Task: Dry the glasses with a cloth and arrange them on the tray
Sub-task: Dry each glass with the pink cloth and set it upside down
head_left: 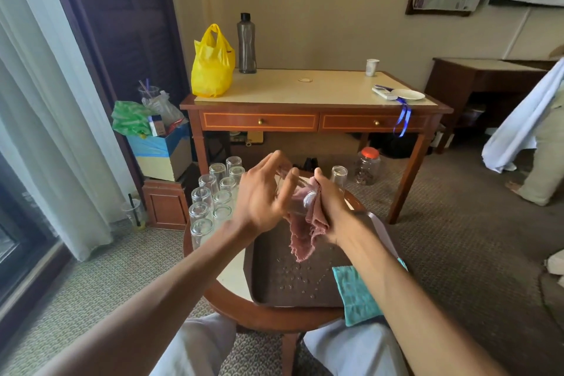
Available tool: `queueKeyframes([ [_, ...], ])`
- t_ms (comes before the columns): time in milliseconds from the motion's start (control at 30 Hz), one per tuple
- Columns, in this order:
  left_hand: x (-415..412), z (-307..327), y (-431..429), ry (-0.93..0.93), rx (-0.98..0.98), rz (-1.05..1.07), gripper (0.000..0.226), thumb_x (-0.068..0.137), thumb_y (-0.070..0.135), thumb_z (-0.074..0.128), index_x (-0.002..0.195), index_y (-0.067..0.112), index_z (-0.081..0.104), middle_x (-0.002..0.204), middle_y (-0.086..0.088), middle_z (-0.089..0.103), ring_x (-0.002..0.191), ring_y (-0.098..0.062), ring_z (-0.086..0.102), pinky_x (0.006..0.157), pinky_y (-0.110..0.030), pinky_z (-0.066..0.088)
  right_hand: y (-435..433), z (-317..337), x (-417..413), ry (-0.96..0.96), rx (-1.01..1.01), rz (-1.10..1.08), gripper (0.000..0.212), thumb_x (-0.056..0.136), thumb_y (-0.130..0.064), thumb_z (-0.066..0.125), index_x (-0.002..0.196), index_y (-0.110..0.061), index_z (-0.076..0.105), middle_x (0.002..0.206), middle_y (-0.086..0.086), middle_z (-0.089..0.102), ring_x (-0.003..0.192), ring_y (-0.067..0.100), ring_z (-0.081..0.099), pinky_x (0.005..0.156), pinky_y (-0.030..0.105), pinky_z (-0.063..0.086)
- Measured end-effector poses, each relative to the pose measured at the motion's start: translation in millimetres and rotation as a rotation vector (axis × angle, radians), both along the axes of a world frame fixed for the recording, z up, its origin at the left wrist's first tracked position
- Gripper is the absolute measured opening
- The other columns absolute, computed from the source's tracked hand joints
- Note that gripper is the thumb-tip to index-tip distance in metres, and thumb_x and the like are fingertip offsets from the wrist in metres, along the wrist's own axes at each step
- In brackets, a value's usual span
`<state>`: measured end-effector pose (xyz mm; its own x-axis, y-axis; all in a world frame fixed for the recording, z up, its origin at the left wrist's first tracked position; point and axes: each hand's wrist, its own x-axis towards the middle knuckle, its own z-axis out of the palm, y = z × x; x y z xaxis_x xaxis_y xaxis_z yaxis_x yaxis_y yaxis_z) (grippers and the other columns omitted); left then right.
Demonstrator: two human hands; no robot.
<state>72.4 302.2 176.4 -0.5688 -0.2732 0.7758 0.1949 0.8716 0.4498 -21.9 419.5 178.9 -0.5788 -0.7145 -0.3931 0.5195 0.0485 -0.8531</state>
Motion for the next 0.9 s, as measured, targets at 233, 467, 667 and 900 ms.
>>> queueKeyframes([
  [233, -14.3, 17.3, -0.8, -0.379, 1.144, 0.092, 0.04, 0.1, 0.035, 0.045, 0.097, 0.002, 0.067, 0.085, -0.013, 0.072, 0.065, -0.025, 0.067, 0.058, -0.029, 0.05, -20.4, -8.4, 17.8, 0.743, 0.086, -0.329, 0.063, 0.101, -0.063, 0.025, 0.094, -0.013, 0.062, 0.092, 0.008, 0.072, 0.087, 0.022, 0.071, 0.085, 0.045, 0.059],
  [467, 1.8, 0.6, -1.9, 0.058, 0.166, 0.089, 0.031, 0.101, 0.042, 0.046, 0.084, 0.018, 0.056, 0.076, 0.007, 0.063, 0.068, -0.008, 0.06, 0.06, -0.028, 0.045, -5.0, 10.3, 7.6, 0.198, 0.02, -0.018, 0.054, 0.105, -0.047, 0.038, 0.098, 0.0, 0.065, 0.07, 0.013, 0.067, 0.054, 0.021, 0.066, 0.048, 0.027, 0.054],
  [667, -1.0, -8.0, -4.9, 0.059, 0.031, -0.012, 0.032, 0.104, 0.038, 0.044, 0.09, 0.013, 0.058, 0.081, 0.004, 0.06, 0.069, -0.012, 0.057, 0.059, -0.03, 0.044, -0.7, 7.5, 4.5, 0.213, 0.067, 0.012, 0.054, 0.105, -0.044, 0.04, 0.11, 0.004, 0.064, 0.085, 0.019, 0.068, 0.053, 0.022, 0.063, 0.046, 0.027, 0.049],
  [900, -18.2, 2.8, 2.4, -0.118, 0.913, 0.094, 0.043, 0.082, 0.045, 0.044, 0.087, 0.006, 0.063, 0.079, -0.013, 0.071, 0.075, -0.035, 0.068, 0.049, -0.039, 0.053, -21.7, -17.1, -1.1, 0.731, -0.01, -0.31, 0.056, 0.107, -0.042, 0.038, 0.076, -0.005, 0.067, 0.063, 0.008, 0.071, 0.06, 0.025, 0.07, 0.066, 0.041, 0.058],
])
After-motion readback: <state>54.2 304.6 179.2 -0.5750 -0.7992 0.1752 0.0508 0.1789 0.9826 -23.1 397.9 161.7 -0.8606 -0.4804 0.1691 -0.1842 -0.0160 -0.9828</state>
